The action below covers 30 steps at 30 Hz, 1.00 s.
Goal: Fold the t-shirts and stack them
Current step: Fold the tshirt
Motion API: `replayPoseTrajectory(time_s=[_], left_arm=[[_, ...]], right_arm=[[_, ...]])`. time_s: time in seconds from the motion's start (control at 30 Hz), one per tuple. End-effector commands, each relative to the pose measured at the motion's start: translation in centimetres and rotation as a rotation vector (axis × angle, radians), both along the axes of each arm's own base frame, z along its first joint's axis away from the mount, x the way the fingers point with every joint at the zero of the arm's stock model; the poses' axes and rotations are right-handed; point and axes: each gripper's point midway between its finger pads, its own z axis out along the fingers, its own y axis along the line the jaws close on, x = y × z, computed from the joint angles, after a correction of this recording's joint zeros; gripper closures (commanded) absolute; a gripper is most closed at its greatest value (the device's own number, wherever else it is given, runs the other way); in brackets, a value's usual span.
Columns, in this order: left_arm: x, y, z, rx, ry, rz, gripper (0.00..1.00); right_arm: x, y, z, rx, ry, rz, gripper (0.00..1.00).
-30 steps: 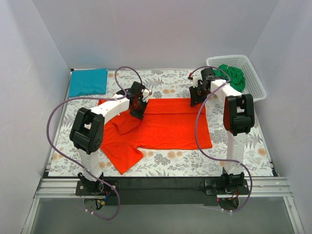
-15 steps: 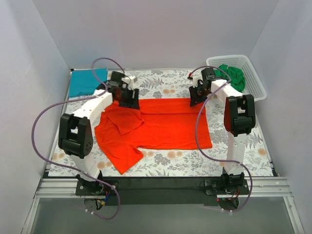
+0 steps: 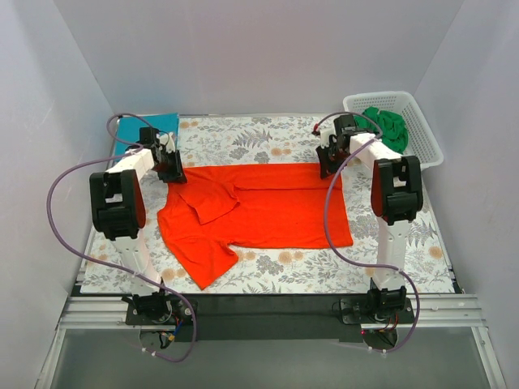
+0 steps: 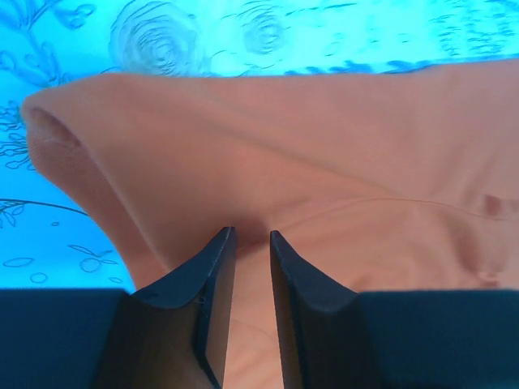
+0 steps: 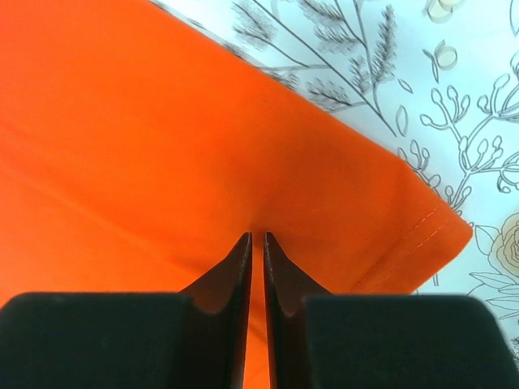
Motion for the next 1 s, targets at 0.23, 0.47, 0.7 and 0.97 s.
replayPoseTrajectory(time_s=[0.23, 0.47, 0.7, 0.97], left_arm=[[3.9, 3.4, -3.9, 0.015, 0.015, 0.071, 0.87], [6.3, 1.3, 2.5, -0.082, -0.106, -0.047, 0.68], [0.5, -1.7, 12.3, -0.15, -0.28, -0.259, 0.28], [-11.1, -3.6, 11.4, -0.135, -0.266, -0.579, 0.11]], right_arm=[[5.7, -2.9, -3.2, -0.159, -0.068, -0.053, 0.85], [8.3, -0.9, 3.7, -0.06, -0.212, -0.014, 0.58], [2.1, 2.3, 14.4, 0.107, -0.334, 0.167, 0.22], [-9.6, -0.3, 11.0, -0.051, -0.207, 0.398, 0.29]])
